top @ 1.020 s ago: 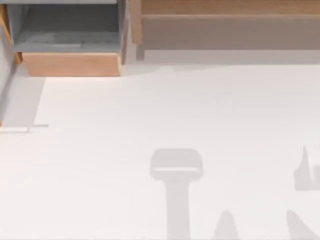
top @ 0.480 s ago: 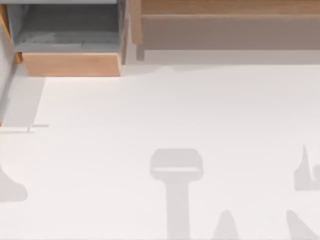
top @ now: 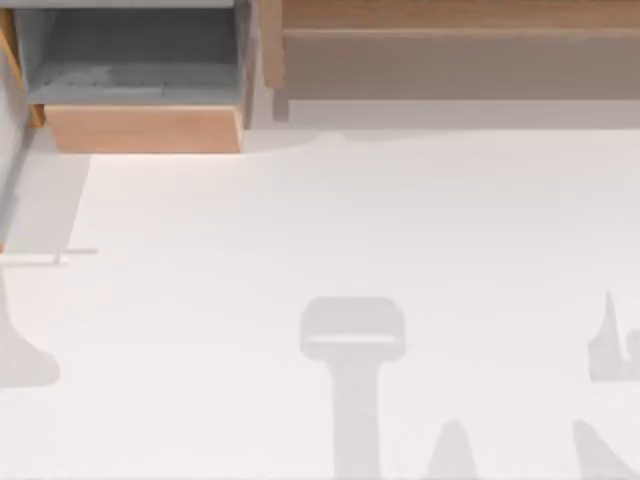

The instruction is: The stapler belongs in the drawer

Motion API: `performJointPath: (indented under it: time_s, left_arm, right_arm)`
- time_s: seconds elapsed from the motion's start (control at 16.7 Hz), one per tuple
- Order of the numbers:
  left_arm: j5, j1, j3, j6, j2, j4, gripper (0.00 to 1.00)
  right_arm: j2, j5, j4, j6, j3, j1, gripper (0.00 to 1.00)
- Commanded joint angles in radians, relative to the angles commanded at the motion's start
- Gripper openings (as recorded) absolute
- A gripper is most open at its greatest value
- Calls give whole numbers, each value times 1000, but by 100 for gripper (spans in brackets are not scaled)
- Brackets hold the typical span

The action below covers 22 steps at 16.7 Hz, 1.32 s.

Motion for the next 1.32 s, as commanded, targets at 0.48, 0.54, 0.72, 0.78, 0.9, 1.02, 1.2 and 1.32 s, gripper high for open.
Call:
performJointPath:
  time_s: [0.48, 0.54, 0.72, 0.78, 0.9, 1.02, 1.2, 1.32]
  left_arm:
    - [-24, -24, 30, -1, 13, -17, 85]
    - [-24, -24, 30, -1, 13, -17, 77]
    - [-24, -24, 30, -1, 13, -17, 55]
    - [-24, -24, 30, -1, 13, -17, 47]
    - [-24, -24, 30, -1, 13, -17, 32]
    - [-24, -24, 30, -1, 13, -17, 17]
    - [-24, -24, 30, -1, 13, -17, 0]
    - [-24, -24, 30, -1, 13, -17, 0]
  right_arm:
    - [0, 0, 0, 0, 0, 0, 100]
    - [0, 0, 0, 0, 0, 0, 100]
    - [0, 0, 0, 0, 0, 0, 100]
    - [0, 0, 0, 0, 0, 0, 100]
    - [0, 0, 0, 0, 0, 0, 100]
    - [0, 0, 0, 0, 0, 0, 100]
    - [0, 0, 0, 0, 0, 0, 100]
    - [0, 0, 0, 0, 0, 0, 100]
